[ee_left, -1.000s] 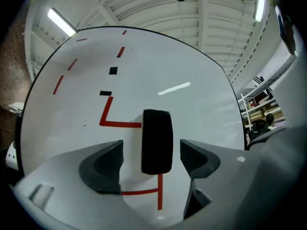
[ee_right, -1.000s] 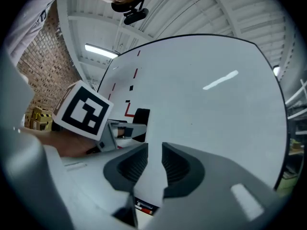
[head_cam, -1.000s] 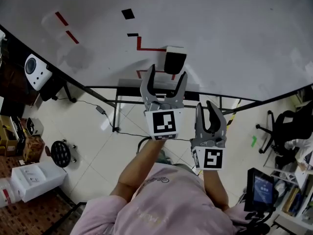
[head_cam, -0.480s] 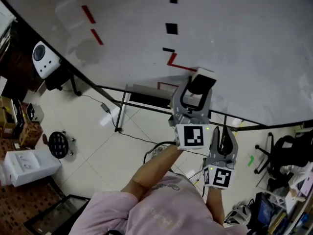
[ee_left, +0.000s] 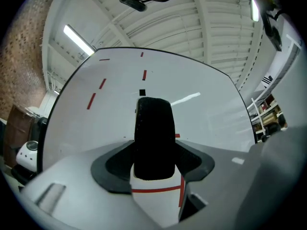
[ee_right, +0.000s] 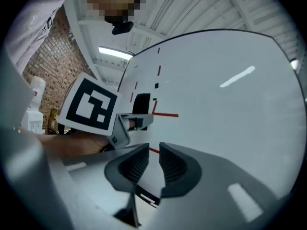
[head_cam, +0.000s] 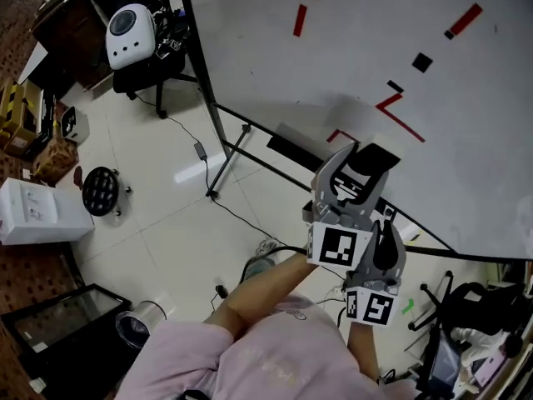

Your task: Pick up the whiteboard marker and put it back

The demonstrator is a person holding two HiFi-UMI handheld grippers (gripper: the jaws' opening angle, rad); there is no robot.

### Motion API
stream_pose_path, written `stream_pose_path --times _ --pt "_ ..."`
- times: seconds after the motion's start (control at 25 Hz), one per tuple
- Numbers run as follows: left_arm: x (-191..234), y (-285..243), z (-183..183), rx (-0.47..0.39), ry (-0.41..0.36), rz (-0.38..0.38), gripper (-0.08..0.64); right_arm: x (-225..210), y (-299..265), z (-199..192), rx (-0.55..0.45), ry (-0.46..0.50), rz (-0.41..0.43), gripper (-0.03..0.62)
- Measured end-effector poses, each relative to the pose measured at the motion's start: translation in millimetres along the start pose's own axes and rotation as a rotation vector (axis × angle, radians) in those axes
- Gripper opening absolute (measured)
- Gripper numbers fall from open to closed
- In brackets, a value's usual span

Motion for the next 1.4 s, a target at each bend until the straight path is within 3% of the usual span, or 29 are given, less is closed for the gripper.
stream_pose_path --times 0.08,0.24,0.44,0.72,0.88,1.24,1.4 --pt "0 17 9 -0.024 0.028 0.009 0.259 7 13 12 -0.055 0.009 0.024 0.063" --pt "-25 61 27 0.007 0.133 -0.012 0.259 7 57 29 -0.104 0.014 0.015 0.058" --pt "-83 130 50 0.039 0.021 -0.051 0.259 0 157 34 -0.130 0.038 -0.078 0.058" --pt "-179 268 83 0.070 0.041 -0.088 0.259 9 323 35 -0.118 0.007 -0.140 0.058" --pt "-214 342 113 0.109 0.014 -0.107 0.259 15 401 44 -0.136 0.004 -0.182 0.058" --pt "-209 422 132 0.118 0.118 -0.205 0.259 74 464 61 -0.125 0.003 -0.206 0.038" --pt "-204 457 154 0.122 0.021 -0.283 0.259 98 494 80 -0.195 -0.044 -0.309 0.008"
Point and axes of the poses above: the fingertips, and each gripper's own axes: y backward along the fingers, x to its left, z out of its top, the point moved 3 cm from there along y, backward along the fingers, and after that the axes turned 1 degree about -x, right-handed, at the moved point
